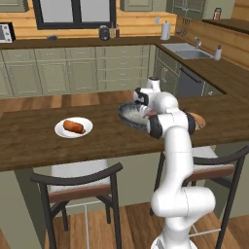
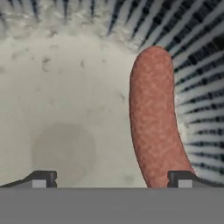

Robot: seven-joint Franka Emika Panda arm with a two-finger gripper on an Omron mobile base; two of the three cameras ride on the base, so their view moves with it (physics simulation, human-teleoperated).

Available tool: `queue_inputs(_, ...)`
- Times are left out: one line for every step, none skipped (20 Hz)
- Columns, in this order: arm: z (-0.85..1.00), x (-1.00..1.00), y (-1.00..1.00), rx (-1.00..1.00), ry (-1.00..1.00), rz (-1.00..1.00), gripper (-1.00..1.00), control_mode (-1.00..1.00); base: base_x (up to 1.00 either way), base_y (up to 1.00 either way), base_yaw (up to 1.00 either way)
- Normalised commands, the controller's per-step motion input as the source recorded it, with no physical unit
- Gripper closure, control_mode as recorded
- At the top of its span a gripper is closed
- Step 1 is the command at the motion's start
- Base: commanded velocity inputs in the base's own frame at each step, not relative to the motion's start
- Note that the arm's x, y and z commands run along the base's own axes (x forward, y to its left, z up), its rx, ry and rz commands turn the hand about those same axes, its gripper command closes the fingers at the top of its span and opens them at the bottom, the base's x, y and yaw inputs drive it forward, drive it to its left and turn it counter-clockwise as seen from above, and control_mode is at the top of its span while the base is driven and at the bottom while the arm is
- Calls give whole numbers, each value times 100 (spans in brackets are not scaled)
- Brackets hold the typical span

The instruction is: Place one bun and one sausage from the bowl on each plate.

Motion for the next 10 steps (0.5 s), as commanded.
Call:
queue_inputs(-39, -46, 0, 0, 13, 2, -100, -100, 0, 0, 0)
queue_inputs(-32, -58, 3, 0, 13, 4, -100, -100, 0, 0, 0)
queue_inputs(-26, -78, 13, 0, 11, 7, -100, -100, 0, 0, 0)
queue_inputs(-24, -89, 16, 0, 11, 9, -100, -100, 0, 0, 0)
queue_inputs(-22, -98, 13, 0, 12, 11, -100, -100, 0, 0, 0)
queue_inputs(-11, -100, 12, 0, 9, 13, -100, -100, 0, 0, 0)
queue_inputs(0, -100, 8, 0, 0, 13, -100, -100, 0, 0, 0)
queue_inputs(19, -94, 3, 0, 0, 13, -100, -100, 0, 0, 0)
queue_inputs(31, -93, 0, 0, -14, 10, -100, -100, 0, 0, 0)
queue_inputs(56, -78, 0, 0, -18, 10, -100, -100, 0, 0, 0)
